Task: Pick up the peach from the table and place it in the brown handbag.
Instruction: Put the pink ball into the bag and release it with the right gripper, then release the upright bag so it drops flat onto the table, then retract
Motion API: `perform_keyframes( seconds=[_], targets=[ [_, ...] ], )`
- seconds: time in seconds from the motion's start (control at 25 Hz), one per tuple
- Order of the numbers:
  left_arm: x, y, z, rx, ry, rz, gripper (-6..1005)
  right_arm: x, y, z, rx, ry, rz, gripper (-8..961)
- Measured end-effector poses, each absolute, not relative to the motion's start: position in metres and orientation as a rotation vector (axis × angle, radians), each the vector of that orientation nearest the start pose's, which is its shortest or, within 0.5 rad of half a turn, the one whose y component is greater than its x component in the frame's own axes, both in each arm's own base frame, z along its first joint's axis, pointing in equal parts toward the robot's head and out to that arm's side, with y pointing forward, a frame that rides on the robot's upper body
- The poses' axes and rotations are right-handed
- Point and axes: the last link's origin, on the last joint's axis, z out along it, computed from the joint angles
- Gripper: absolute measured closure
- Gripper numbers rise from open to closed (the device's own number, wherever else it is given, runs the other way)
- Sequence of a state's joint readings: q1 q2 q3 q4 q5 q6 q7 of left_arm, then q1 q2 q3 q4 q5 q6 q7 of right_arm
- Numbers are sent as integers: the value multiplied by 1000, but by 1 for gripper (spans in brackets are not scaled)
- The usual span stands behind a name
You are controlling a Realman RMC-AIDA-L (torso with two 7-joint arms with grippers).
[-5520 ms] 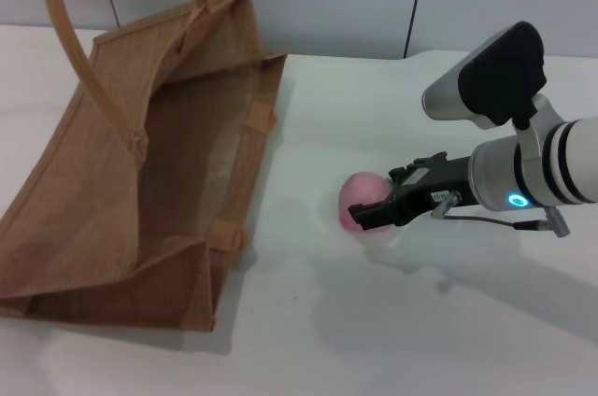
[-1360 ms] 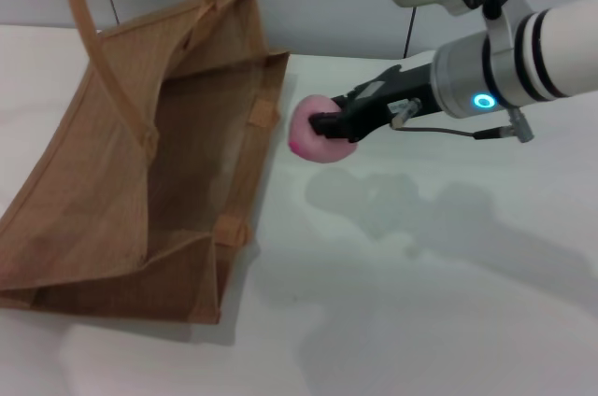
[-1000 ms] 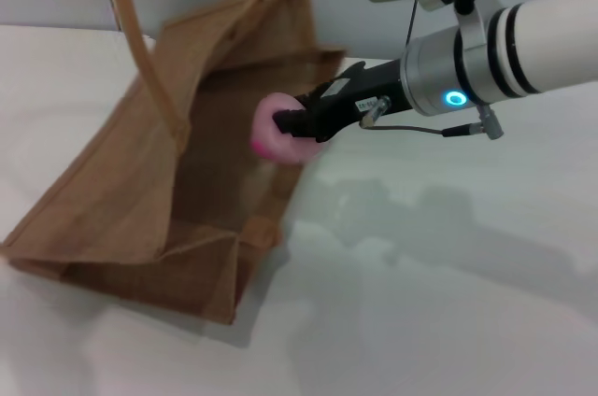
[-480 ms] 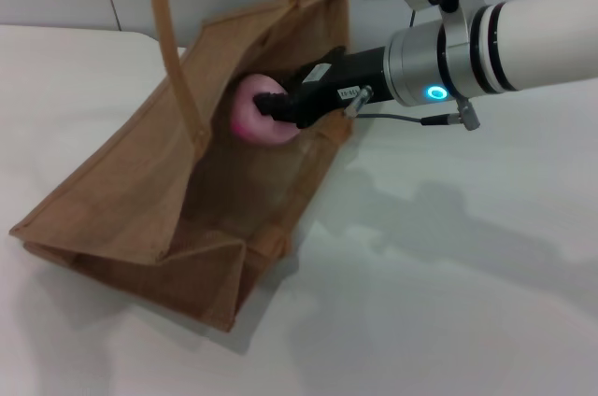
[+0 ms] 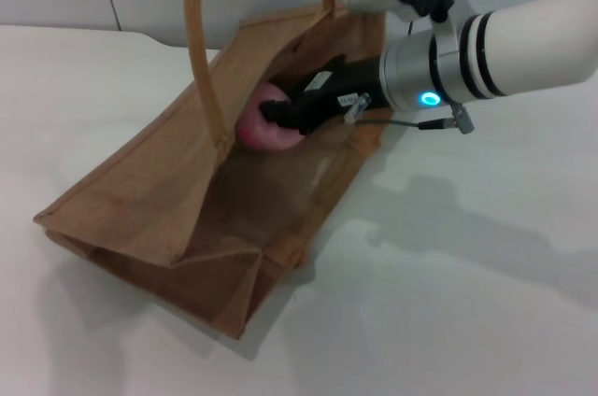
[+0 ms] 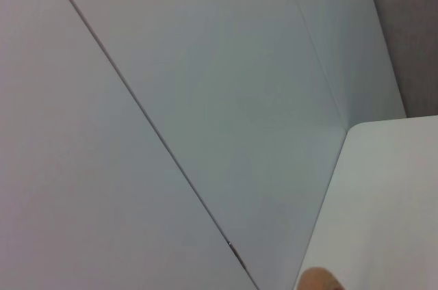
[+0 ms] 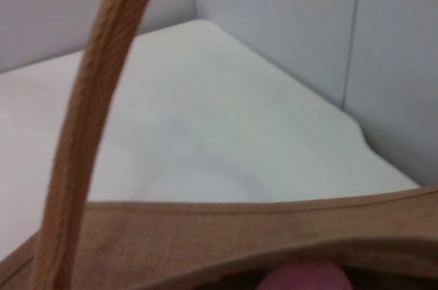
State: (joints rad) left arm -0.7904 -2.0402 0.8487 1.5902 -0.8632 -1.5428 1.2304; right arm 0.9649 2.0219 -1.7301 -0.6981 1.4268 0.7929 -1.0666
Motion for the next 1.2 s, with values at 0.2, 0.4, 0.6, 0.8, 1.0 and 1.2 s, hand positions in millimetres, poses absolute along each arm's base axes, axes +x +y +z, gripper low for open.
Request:
perform_keyframes(
  seconds=[0.2, 0.4, 0.6, 0.8, 1.0, 1.2],
  targets=[
    [-69, 403, 138, -2470, 64, -179, 780, 86, 421, -100, -2795, 489, 183, 658],
    [-70, 403, 138, -2469, 60, -179, 775, 86, 421, -101, -2791, 486, 185, 559],
    [-71, 404, 139, -2462, 56, -180, 769, 87, 421, -102, -2794, 495, 181, 448],
    [-75, 404, 140, -2457, 42, -178, 764, 89, 422, -100, -2790, 507, 180, 337],
    [-84, 404, 143, -2441, 10, -168, 758, 93, 422, -97, -2793, 536, 169, 113],
    [-102, 405, 152, -2395, -52, -160, 752, 109, 427, -75, -2784, 613, 116, 73]
  ],
)
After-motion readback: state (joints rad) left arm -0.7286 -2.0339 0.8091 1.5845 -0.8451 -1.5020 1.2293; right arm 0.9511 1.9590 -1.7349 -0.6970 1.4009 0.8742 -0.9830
